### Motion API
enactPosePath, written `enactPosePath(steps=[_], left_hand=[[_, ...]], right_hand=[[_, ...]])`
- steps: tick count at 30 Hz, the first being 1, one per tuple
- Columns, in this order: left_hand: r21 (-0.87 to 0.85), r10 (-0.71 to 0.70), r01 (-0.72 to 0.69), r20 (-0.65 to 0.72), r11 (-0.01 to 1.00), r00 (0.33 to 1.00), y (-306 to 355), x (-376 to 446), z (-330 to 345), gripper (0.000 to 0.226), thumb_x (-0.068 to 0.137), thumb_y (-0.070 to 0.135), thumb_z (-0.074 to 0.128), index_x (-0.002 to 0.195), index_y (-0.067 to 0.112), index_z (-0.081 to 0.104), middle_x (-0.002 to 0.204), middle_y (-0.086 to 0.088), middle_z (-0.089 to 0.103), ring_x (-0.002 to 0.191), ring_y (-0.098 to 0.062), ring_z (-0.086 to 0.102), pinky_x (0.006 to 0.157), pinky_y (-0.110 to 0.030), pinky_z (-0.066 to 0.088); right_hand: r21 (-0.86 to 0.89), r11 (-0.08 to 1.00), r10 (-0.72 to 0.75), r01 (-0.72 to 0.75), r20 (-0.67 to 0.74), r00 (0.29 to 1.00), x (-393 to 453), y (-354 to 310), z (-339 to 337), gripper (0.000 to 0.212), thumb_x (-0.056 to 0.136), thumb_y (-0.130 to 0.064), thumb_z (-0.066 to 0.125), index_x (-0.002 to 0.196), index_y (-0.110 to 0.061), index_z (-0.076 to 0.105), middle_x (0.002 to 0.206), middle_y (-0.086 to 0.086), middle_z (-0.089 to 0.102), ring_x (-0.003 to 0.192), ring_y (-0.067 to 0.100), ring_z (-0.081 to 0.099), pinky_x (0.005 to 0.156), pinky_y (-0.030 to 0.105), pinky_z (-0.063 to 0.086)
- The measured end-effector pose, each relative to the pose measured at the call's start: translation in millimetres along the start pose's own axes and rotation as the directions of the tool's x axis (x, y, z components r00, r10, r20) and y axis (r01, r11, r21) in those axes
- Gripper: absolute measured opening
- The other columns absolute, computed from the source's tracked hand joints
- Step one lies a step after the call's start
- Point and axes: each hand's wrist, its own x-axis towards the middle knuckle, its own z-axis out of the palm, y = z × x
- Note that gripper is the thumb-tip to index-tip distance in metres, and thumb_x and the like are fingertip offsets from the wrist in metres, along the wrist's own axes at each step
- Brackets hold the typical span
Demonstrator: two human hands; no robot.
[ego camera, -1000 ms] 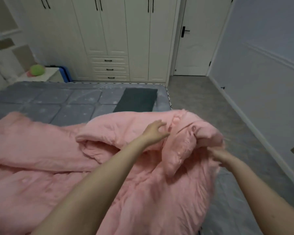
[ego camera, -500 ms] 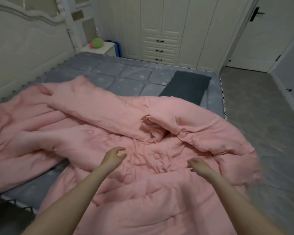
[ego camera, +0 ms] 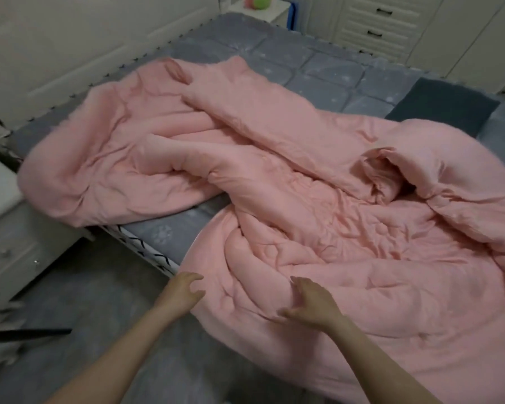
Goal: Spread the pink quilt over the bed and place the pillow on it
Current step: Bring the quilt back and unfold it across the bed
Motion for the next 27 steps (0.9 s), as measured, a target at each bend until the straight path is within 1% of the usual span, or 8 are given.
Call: enactPosePath(steps=[3,6,8,14,18,20,23,27], left_hand=[[-0.02,-0.018,0.018,0.002,1.0,1.0,-27,-4,5,0.042,0.081,0.017,0.068,0.122,0.01,0.06,0.129,-0.009,0.056,0.118,-0.023,0.052,0.099,-0.022,0.034],[-0.022,0.011,-0.011,0.006,1.0,1.0,-38,-2,11,0.042,0.081,0.016,0.068,0.121,0.009,0.06,0.127,-0.011,0.057,0.112,-0.024,0.056,0.095,-0.019,0.035],[-0.007,0.036,-0.036,0.023,0.999,0.999,-38,-2,15,0.045,0.08,0.016,0.069,0.123,0.009,0.058,0.13,-0.009,0.055,0.118,-0.023,0.052,0.1,-0.021,0.033],[0.235,0.146,-0.16,0.079,0.959,0.986,8,-8,28,0.088,0.067,0.034,0.077,0.142,0.022,0.033,0.15,0.001,0.029,0.135,-0.018,0.032,0.108,-0.028,0.031],[0.538,0.288,-0.292,0.094,0.791,0.953,75,-23,40,0.119,0.057,0.045,0.081,0.148,0.027,0.006,0.157,0.003,0.005,0.142,-0.018,0.016,0.112,-0.031,0.023],[0.626,0.262,-0.271,0.108,0.731,0.959,111,-36,50,0.129,0.052,0.05,0.082,0.147,0.03,-0.003,0.157,0.0,-0.004,0.143,-0.024,0.01,0.112,-0.041,0.023],[0.654,0.141,-0.201,0.144,0.729,0.979,159,-64,81,0.138,0.048,0.054,0.083,0.146,0.034,-0.012,0.156,-0.003,-0.012,0.143,-0.032,0.003,0.112,-0.049,0.025],[0.582,0.184,-0.228,0.136,0.781,0.974,230,-105,146,0.139,0.045,0.06,0.08,0.146,0.032,-0.011,0.155,-0.006,-0.017,0.144,-0.027,-0.005,0.115,-0.048,0.018]], right_hand=[[-0.277,0.959,0.064,-0.056,0.02,0.998,8,-18,32,0.095,0.07,-0.058,0.057,0.145,-0.015,0.018,0.137,0.006,0.039,0.127,0.028,0.04,0.109,0.047,0.024],[-0.33,0.941,0.05,-0.076,-0.085,0.995,13,-9,45,0.041,0.089,-0.024,0.044,0.128,-0.013,0.042,0.122,0.007,0.055,0.109,0.027,0.056,0.09,0.035,0.043],[-0.287,0.954,0.056,-0.085,-0.108,0.993,9,-1,43,0.03,0.093,-0.017,0.037,0.121,-0.017,0.048,0.117,0.005,0.058,0.106,0.027,0.058,0.082,0.034,0.045],[-0.234,0.972,-0.018,-0.025,-0.18,0.984,-30,23,8,0.031,0.086,-0.015,0.04,0.115,-0.018,0.053,0.114,0.005,0.056,0.107,0.027,0.056,0.081,0.033,0.044],[-0.201,0.979,-0.077,0.027,-0.244,0.967,-69,55,-36,0.033,0.083,-0.013,0.044,0.113,-0.02,0.058,0.114,0.005,0.056,0.108,0.027,0.055,0.08,0.033,0.045],[-0.17,0.985,-0.088,0.041,-0.278,0.957,-94,85,-58,0.035,0.082,-0.014,0.047,0.114,-0.022,0.058,0.116,0.004,0.057,0.11,0.027,0.054,0.082,0.032,0.045],[-0.143,0.988,-0.097,0.054,-0.317,0.943,-139,146,-87,0.039,0.08,-0.015,0.05,0.117,-0.024,0.059,0.119,0.004,0.058,0.114,0.026,0.053,0.085,0.031,0.045],[-0.174,0.983,-0.121,0.061,-0.359,0.925,-205,237,-123,0.033,0.078,-0.017,0.051,0.109,-0.022,0.062,0.115,0.003,0.06,0.114,0.026,0.053,0.084,0.031,0.045]])
